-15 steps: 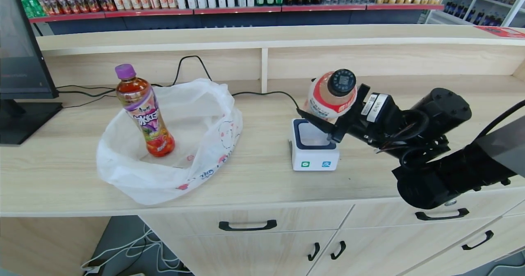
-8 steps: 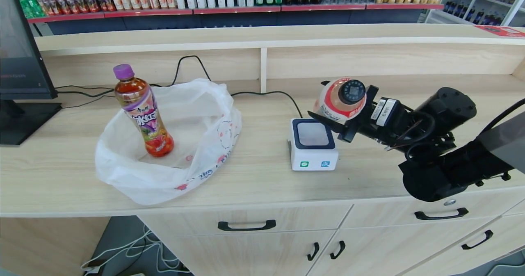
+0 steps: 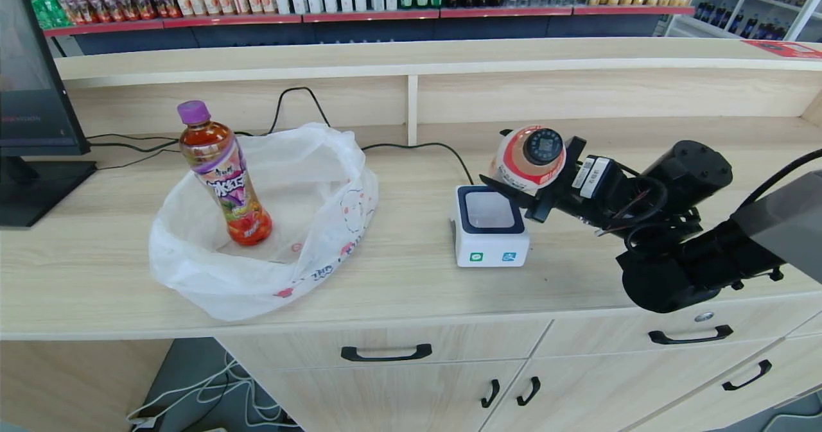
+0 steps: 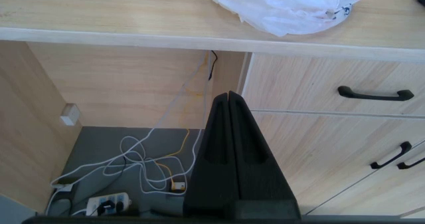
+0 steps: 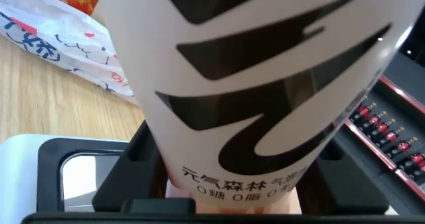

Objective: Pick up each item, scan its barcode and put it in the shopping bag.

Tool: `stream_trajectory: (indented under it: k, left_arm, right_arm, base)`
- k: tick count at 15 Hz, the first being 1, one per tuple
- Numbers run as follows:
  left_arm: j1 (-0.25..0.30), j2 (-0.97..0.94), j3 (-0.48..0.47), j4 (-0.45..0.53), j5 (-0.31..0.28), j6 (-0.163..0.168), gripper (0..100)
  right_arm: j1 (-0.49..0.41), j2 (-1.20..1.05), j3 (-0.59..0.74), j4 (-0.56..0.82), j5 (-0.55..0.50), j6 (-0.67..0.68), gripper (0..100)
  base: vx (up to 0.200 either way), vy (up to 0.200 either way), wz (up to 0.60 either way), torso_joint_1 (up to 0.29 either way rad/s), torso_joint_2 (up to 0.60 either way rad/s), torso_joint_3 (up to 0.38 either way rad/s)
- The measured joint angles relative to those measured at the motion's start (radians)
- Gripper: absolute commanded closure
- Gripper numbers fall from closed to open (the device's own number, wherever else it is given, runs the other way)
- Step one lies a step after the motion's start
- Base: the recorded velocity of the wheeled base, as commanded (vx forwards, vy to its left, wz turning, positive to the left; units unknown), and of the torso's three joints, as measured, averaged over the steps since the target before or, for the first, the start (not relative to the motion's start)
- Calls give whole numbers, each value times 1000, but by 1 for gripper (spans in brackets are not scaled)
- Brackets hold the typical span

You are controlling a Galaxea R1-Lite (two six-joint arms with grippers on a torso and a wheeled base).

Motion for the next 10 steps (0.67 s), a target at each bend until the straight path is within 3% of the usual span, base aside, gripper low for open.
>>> stream_trajectory:
  k: [10]
  left_arm:
    - [0,0,0,0,0,0,100]
  right_arm:
    - [4,9,3,-2,-7,12,100]
  base:
    - [0,0,0,0,0,0]
